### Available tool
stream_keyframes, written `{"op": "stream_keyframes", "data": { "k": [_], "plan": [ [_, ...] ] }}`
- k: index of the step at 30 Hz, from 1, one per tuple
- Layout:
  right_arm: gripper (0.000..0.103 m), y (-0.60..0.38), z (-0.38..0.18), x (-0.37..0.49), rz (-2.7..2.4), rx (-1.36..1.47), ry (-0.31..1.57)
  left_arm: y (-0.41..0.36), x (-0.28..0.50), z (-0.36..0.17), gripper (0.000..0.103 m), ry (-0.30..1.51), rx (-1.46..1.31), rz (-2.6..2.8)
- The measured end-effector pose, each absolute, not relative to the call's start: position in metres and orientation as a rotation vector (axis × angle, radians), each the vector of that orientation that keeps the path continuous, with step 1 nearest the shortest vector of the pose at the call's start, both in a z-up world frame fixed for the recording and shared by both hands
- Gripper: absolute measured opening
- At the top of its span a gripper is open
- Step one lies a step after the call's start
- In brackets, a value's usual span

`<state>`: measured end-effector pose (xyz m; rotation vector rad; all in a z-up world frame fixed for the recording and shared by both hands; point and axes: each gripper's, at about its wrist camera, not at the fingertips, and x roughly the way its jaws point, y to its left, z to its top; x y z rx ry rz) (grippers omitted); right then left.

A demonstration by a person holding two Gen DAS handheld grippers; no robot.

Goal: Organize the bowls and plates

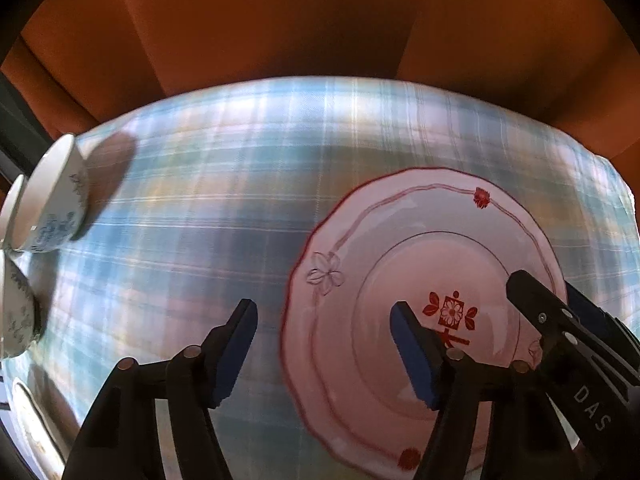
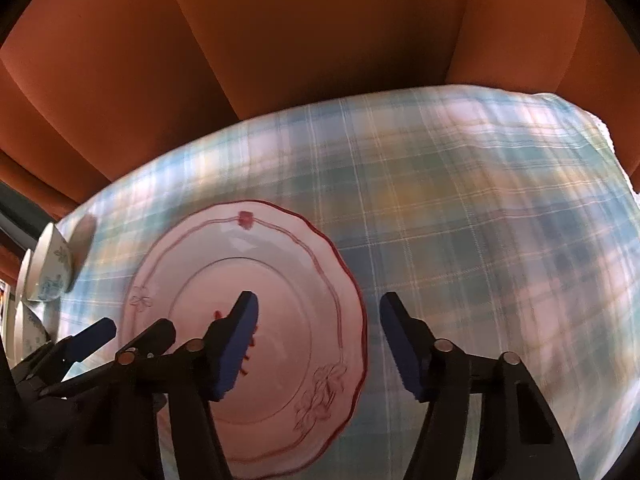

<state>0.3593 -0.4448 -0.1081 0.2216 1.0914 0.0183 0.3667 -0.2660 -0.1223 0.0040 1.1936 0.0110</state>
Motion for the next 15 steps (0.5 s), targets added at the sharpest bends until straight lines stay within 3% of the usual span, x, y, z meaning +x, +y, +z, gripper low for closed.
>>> {"op": "stream_keyframes", "data": {
  "k": [2, 5, 15],
  "plan": [
    [0.060, -0.446, -0.115, 0.364, 0.023, 0.230, 1.106, -0.267, 0.368, -0.124, 0.067, 1.185, -0.005, 0.003],
    [0.047, -0.446, -0.124, 0.368, 0.039, 0.254, 1.127, -0.270, 0.370, -0.124, 0.061, 1.182, -0.008, -0.018],
    [0.046, -0.435, -0.127, 0.359, 0.025, 0.213, 1.151, -0.267, 0.354, -0.120, 0.060, 1.191, 0.021, -0.027]
  ]
}}
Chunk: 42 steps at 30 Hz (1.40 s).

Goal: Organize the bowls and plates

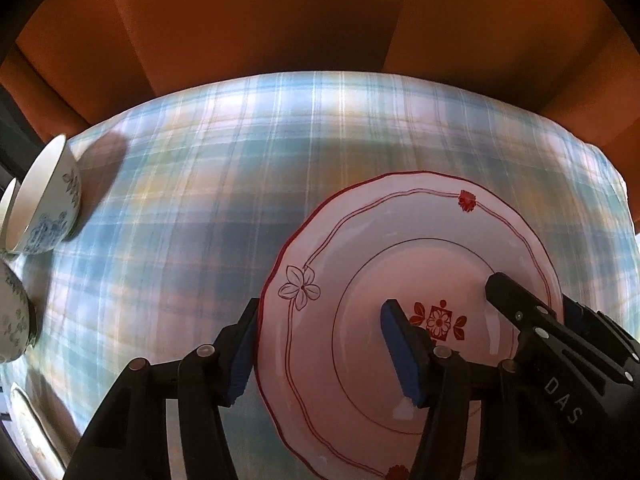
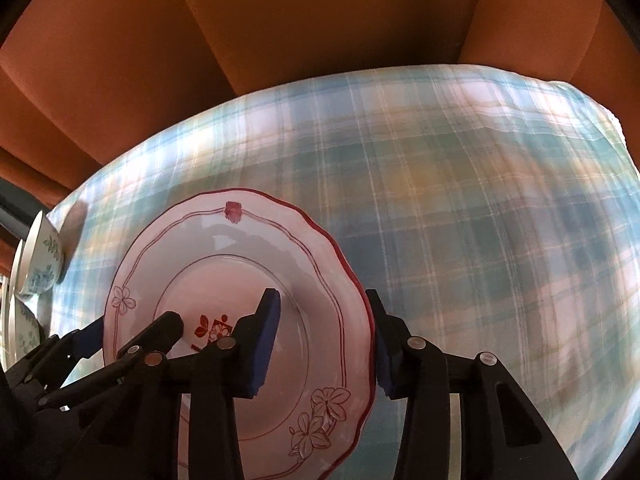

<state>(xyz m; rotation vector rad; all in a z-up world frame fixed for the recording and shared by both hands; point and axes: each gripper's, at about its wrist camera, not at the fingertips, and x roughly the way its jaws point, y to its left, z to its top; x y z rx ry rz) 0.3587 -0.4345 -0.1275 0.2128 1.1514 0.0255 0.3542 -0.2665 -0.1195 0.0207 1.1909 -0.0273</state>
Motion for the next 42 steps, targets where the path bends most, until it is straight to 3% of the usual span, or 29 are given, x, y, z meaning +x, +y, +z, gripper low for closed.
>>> {"op": "stream_keyframes", "data": {
  "k": [25, 42],
  "plan": [
    [0.046, -0.371, -0.125, 0.223, 0.072, 0.204, 1.278, -0.206, 0.231, -0.127, 0.061, 1.290, -0.002, 0.014],
    [0.047, -0.365, -0.125, 0.221, 0.069, 0.164, 1.281, -0.207, 0.216, -0.123, 0.059, 1.255, 0.040, -0.005]
  ]
}}
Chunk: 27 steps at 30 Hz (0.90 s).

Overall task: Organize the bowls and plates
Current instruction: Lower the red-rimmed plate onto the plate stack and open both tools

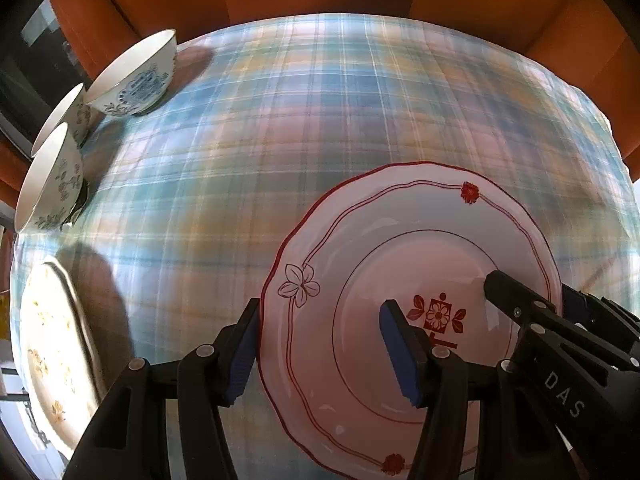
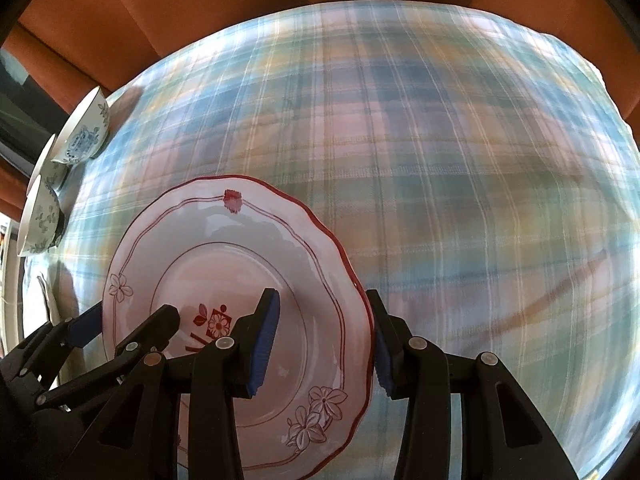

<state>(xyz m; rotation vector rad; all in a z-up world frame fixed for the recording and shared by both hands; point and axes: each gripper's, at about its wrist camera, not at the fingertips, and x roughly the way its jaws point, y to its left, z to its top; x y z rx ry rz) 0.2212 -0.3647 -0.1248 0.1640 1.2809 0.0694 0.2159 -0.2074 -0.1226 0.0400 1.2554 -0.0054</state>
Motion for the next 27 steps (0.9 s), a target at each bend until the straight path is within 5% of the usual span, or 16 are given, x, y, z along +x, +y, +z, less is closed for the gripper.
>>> {"op": "stream_keyframes", "data": {
  "k": [27],
  "plan": [
    [0.047, -0.232, -0.042, 0.148, -0.063, 0.144, 1.117, -0.054, 0.147, -0.051, 0.060, 1.107, -0.006, -0.150]
  ]
}}
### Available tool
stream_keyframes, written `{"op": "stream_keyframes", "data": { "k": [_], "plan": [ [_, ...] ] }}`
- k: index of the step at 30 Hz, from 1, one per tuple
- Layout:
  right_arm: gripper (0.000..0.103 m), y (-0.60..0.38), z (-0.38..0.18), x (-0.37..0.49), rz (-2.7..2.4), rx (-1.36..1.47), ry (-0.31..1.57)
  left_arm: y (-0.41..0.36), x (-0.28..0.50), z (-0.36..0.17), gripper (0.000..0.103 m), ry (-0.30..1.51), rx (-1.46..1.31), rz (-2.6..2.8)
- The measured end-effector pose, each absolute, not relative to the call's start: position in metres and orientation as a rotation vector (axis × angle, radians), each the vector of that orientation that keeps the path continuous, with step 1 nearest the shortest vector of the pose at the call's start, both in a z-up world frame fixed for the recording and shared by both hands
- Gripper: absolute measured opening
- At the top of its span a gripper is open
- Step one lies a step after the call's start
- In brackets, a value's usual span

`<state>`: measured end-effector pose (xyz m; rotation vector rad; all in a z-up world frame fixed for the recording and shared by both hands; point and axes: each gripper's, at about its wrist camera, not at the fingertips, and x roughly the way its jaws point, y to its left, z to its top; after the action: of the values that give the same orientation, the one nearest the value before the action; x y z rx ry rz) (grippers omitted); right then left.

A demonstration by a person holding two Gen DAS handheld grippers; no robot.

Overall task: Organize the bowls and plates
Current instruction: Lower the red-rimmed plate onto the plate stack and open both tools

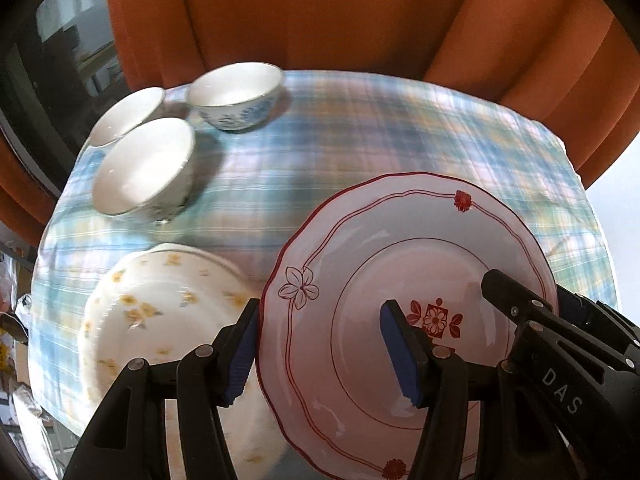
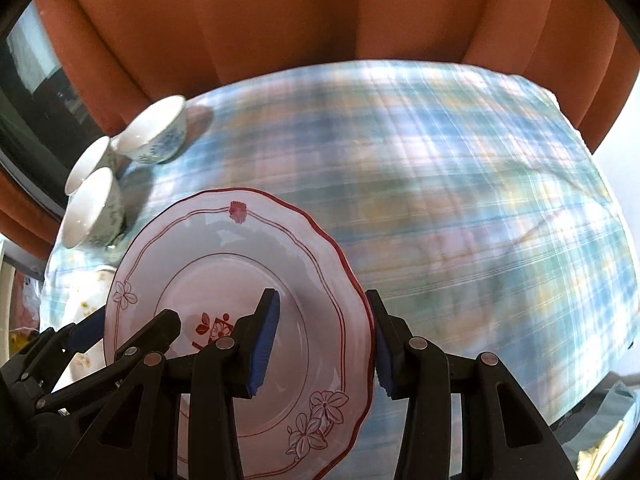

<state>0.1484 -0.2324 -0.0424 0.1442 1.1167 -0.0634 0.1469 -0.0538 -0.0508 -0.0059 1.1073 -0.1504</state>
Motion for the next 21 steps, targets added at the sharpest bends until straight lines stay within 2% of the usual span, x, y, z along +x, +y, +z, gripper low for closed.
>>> {"op": "stream_keyframes", "data": {
  "k": [9, 21],
  "plan": [
    [0.047, -0.167, -0.037, 0.136, -0.053, 0.126, 1.097, 0.010, 0.137, -0.050, 0.060, 1.104, -0.013, -0.135],
    [0.047, -0.096, -0.064, 0.132, -0.008, 0.110, 1.167, 0.071, 0.127, -0.077, 0.060, 1.169, -0.038, -0.095]
  ]
}}
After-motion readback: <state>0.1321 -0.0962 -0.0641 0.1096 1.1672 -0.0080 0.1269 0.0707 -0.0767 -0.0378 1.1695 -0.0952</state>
